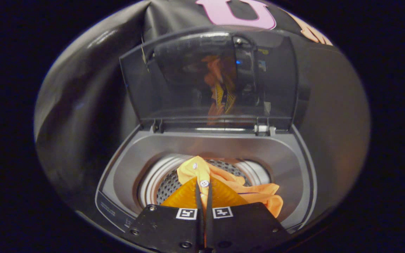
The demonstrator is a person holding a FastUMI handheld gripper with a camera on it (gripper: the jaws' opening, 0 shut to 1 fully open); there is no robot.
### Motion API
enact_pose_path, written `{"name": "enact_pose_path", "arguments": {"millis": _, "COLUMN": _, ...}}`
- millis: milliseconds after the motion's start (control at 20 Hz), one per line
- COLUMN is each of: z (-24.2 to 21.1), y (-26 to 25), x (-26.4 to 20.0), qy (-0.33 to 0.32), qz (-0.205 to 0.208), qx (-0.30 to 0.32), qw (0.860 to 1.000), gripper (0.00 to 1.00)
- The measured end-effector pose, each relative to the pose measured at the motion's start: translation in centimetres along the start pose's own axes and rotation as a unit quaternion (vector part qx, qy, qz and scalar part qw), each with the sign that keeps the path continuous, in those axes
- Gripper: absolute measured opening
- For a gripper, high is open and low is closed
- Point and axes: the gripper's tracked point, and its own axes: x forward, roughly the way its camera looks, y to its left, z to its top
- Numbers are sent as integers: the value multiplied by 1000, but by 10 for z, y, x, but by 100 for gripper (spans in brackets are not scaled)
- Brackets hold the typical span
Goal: Put the clothes into the washing machine and then close the washing machine lid.
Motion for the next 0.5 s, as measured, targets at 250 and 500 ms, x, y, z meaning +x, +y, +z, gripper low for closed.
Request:
{"name": "enact_pose_path", "arguments": {"millis": 250, "z": -12, "y": 4, "x": 20, "qy": 59, "qz": -16, "qx": -28, "qw": 998, "gripper": 4}}
{"name": "enact_pose_path", "arguments": {"millis": 500, "z": -17, "y": 0, "x": 25, "qy": 85, "qz": -25, "qx": -16, "qw": 996, "gripper": 14}}
